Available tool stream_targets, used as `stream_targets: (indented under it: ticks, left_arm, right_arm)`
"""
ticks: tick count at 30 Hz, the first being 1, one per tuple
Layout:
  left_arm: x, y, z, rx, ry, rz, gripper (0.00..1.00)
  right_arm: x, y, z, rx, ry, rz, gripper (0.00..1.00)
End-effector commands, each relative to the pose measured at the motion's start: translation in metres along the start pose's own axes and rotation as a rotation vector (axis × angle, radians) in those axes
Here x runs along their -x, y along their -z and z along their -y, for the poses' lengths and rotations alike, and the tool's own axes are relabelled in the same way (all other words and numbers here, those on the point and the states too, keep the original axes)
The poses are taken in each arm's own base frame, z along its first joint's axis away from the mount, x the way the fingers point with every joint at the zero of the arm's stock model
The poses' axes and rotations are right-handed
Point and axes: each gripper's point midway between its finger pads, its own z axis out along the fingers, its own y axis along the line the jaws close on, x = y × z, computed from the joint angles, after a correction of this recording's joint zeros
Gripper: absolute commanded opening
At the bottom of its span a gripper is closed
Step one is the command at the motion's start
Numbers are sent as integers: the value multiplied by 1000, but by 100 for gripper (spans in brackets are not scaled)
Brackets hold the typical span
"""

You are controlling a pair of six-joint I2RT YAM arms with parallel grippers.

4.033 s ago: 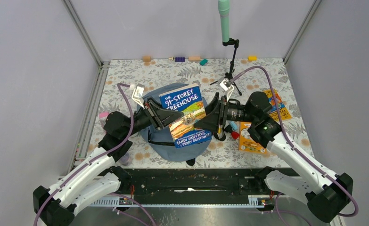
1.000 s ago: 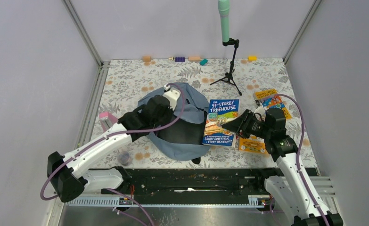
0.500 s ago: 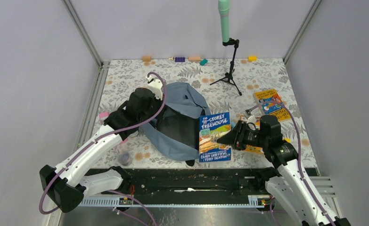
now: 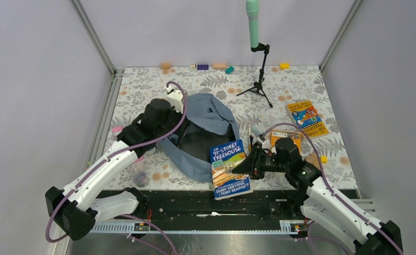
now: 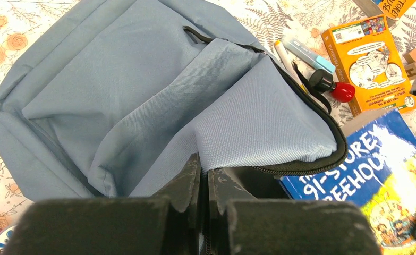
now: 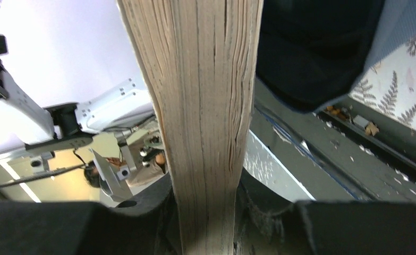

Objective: Pack the student bag
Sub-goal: Place the book in the student bag.

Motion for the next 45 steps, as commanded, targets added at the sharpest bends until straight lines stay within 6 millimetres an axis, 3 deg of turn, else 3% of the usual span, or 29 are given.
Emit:
stream_targets:
  ticks: [1, 9, 13, 18, 27, 38, 45]
  left_arm:
    - [39, 12, 21, -111, -32, 149, 0]
    - [31, 13, 28, -163, -82, 124, 0]
    - [28, 12, 29, -173, -87, 110, 0]
    - [24, 10, 36, -210, -78, 88, 0]
    - [22, 10, 39, -231, -71, 77, 0]
    - [20, 8, 44, -255, -59, 61, 0]
    - [20, 8, 45, -263, -58, 58, 0]
  right_arm:
    - [31, -9, -43, 155, 9, 119, 0]
    - [91, -27, -77, 235, -81, 342, 0]
    - [122, -25, -65, 284, -245, 519, 0]
    - [145, -20, -49, 245, -286, 713, 0]
    - [162, -43, -51, 213, -301, 799, 0]
    - [176, -107, -71, 220, -257, 834, 0]
    - [182, -150, -62, 181, -245, 826, 0]
